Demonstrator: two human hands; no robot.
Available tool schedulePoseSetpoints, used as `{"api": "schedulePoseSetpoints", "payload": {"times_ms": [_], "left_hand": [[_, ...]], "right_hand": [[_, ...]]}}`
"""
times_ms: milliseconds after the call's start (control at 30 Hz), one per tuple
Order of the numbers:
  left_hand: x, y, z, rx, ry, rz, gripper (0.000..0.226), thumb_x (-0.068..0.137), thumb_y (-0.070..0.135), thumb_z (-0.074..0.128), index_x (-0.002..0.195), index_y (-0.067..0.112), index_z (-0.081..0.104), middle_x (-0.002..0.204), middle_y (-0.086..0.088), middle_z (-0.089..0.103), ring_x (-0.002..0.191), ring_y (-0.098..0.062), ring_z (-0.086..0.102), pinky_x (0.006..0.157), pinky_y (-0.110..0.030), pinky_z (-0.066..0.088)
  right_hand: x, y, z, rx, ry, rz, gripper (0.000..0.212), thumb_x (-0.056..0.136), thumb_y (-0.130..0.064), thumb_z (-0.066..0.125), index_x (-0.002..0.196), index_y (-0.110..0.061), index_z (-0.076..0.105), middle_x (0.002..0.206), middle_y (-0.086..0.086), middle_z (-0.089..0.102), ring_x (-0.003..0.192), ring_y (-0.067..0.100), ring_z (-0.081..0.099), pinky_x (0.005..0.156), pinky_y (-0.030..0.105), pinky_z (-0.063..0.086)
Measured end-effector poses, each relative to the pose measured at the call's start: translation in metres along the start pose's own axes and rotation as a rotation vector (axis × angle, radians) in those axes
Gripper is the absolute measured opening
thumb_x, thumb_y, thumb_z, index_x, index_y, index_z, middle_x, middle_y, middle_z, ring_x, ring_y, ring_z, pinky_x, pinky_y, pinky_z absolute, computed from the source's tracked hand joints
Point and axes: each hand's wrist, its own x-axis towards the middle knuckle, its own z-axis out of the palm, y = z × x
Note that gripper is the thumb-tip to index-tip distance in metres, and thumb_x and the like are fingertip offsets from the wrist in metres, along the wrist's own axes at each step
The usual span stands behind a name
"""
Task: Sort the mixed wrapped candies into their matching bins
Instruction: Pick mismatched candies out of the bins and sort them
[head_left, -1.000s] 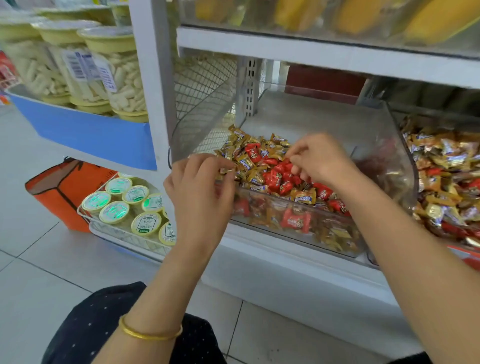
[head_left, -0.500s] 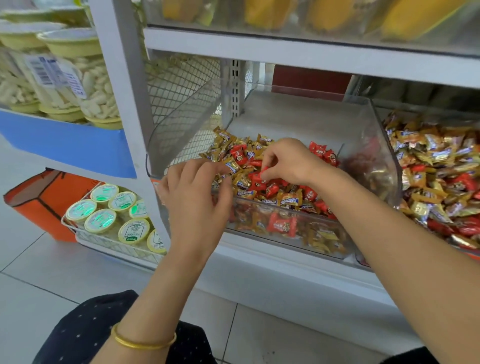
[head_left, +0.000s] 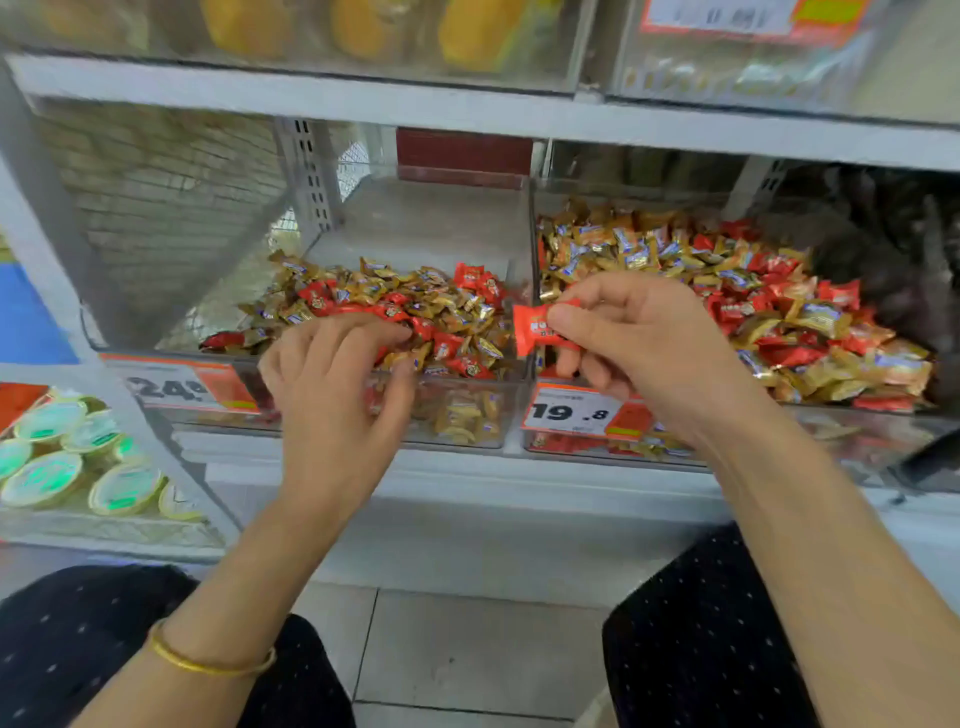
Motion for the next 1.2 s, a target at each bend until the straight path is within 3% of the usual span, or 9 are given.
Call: {"api": "schedulePoseSetpoints", "payload": {"times_ms": [167, 333, 467, 700, 800, 900, 1000, 1200], "left_hand": [[-0.014, 0.033, 0.020, 0.004, -0.114, 0.102, 0.030, 0.084, 0.033, 0.051, 0.109, 0.020, 0.063, 0.112, 0.002, 0.059, 0.108, -0.019, 0.041, 0.089, -0.032, 0.023], [-0.025, 0.051, 0.030, -0.008, -0.170, 0.102, 0.037, 0.082, 0.034, 0.050, 0.113, 0.016, 0.061, 0.112, 0.000, 0.059, 0.108, -0.018, 0.039, 0.090, -0.031, 0.022], [-0.025, 0.063, 0.035, -0.040, -0.171, 0.073, 0.034, 0.080, 0.031, 0.050, 0.108, 0.017, 0.061, 0.107, 0.001, 0.060, 0.106, -0.017, 0.038, 0.084, -0.025, 0.020], [-0.024, 0.075, 0.034, -0.125, -0.167, -0.064, 0.028, 0.082, 0.020, 0.056, 0.110, 0.018, 0.056, 0.104, 0.005, 0.059, 0.103, -0.018, 0.042, 0.084, -0.029, 0.024], [-0.019, 0.078, 0.034, -0.171, -0.149, -0.123, 0.027, 0.085, 0.018, 0.057, 0.112, 0.018, 0.053, 0.099, 0.008, 0.059, 0.100, -0.017, 0.044, 0.086, -0.030, 0.025], [-0.013, 0.082, 0.035, -0.171, -0.156, -0.172, 0.028, 0.087, 0.023, 0.056, 0.115, 0.019, 0.052, 0.095, 0.009, 0.060, 0.100, -0.018, 0.045, 0.092, -0.035, 0.027], [-0.009, 0.084, 0.036, -0.123, -0.165, -0.188, 0.031, 0.089, 0.027, 0.055, 0.119, 0.019, 0.053, 0.090, 0.011, 0.060, 0.100, -0.018, 0.045, 0.094, -0.040, 0.029], [-0.010, 0.078, 0.038, -0.014, -0.178, -0.087, 0.030, 0.092, 0.032, 0.047, 0.116, 0.020, 0.060, 0.096, 0.004, 0.062, 0.092, -0.018, 0.042, 0.079, -0.031, 0.025]], "right_hand": [[-0.043, 0.038, -0.038, 0.081, 0.035, 0.068, 0.008, 0.092, -0.001, 0.053, 0.091, -0.003, 0.060, 0.063, 0.005, 0.066, 0.045, 0.011, 0.049, 0.040, 0.020, 0.038], [-0.059, 0.057, -0.037, 0.103, 0.030, 0.072, 0.016, 0.094, 0.005, 0.046, 0.092, -0.006, 0.057, 0.065, 0.004, 0.065, 0.046, 0.010, 0.049, 0.042, 0.020, 0.039], [-0.059, 0.062, -0.026, 0.091, 0.014, 0.073, 0.012, 0.094, 0.005, 0.045, 0.095, -0.006, 0.051, 0.068, 0.009, 0.063, 0.045, 0.009, 0.049, 0.042, 0.021, 0.039], [-0.064, 0.061, -0.016, 0.092, 0.027, 0.084, 0.015, 0.095, 0.004, 0.046, 0.091, -0.011, 0.048, 0.069, 0.010, 0.062, 0.044, 0.006, 0.049, 0.041, 0.021, 0.037], [-0.058, 0.047, -0.020, 0.099, 0.103, 0.074, 0.010, 0.095, 0.002, 0.046, 0.103, -0.004, 0.047, 0.072, 0.012, 0.063, 0.044, 0.006, 0.050, 0.041, 0.020, 0.038], [-0.041, 0.026, -0.036, 0.199, 0.260, 0.111, 0.037, 0.096, -0.003, 0.049, 0.131, 0.000, 0.037, 0.092, 0.020, 0.066, 0.048, 0.008, 0.053, 0.041, 0.019, 0.042], [-0.036, 0.019, -0.045, 0.192, 0.272, 0.177, 0.058, 0.094, 0.001, 0.049, 0.145, -0.006, 0.021, 0.104, 0.025, 0.064, 0.048, 0.010, 0.055, 0.041, 0.021, 0.044], [-0.025, 0.022, -0.040, 0.032, 0.190, 0.099, 0.040, 0.093, 0.006, 0.045, 0.129, -0.008, 0.038, 0.091, 0.016, 0.068, 0.052, 0.014, 0.054, 0.043, 0.024, 0.045]]}}
